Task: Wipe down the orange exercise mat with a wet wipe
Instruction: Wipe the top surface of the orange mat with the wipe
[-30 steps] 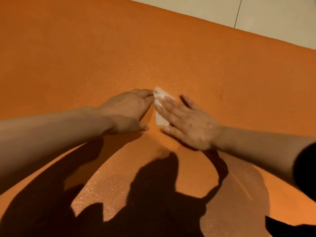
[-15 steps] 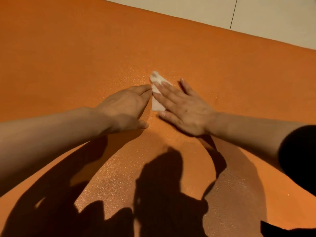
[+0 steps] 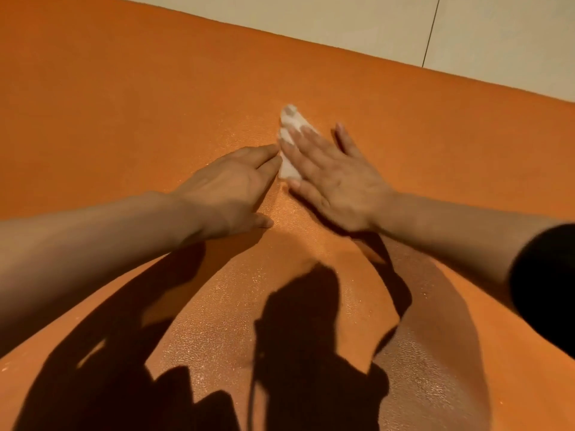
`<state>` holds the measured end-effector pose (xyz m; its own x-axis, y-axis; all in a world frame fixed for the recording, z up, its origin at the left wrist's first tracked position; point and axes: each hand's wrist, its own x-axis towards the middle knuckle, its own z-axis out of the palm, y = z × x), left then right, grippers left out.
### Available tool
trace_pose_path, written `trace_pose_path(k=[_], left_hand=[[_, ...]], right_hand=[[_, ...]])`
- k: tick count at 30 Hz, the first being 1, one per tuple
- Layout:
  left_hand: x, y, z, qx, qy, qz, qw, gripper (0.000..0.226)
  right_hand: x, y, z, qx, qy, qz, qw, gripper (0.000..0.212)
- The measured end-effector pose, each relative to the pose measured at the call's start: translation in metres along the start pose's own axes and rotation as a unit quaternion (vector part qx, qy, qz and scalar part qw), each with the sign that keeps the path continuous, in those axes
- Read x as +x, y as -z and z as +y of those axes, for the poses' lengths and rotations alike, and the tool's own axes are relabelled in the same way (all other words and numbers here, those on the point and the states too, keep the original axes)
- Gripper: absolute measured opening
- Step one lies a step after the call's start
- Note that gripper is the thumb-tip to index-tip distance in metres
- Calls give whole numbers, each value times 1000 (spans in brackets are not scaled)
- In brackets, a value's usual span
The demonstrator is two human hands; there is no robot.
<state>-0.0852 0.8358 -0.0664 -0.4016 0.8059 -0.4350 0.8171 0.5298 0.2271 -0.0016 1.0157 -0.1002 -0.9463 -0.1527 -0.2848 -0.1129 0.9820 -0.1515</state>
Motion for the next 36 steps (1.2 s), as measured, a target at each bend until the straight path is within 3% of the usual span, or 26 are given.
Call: trace_pose_path(k=[4,7,13,18,22,25,29,33,36], left_hand=[[11,6,-5,5,-7,-1,1000,99],[19,11,-12,-1,-4,5,1000,99],[40,20,-11,14,-20,20,1000,101],[59,29,-9,29,-29,27,999,103],[63,34,-16,53,-41,18,998,102],[65,37,-20,63,-44,15,997,103],[71,41,-16,55,-44,20,997,103],[80,39,-9,53,-44,14,998,100],[80,37,-1,47,-63,-6,997,104]], right_hand=[[8,4,49,-8,-88,21,996,72],[-9,-2,40,7,-132,46,990,73],[24,4,29,-12,-40,45,998,74],[40,10,77,-27,-96,74,992,69],[32,5,51,27,-151,86,985,73],[49,10,43,16,-97,69,993,76],[75,19,76,-19,-68,74,995,65],[60,14,97,-11,-158,92,983,64],[45,8,75,-1,-227,97,969,68]])
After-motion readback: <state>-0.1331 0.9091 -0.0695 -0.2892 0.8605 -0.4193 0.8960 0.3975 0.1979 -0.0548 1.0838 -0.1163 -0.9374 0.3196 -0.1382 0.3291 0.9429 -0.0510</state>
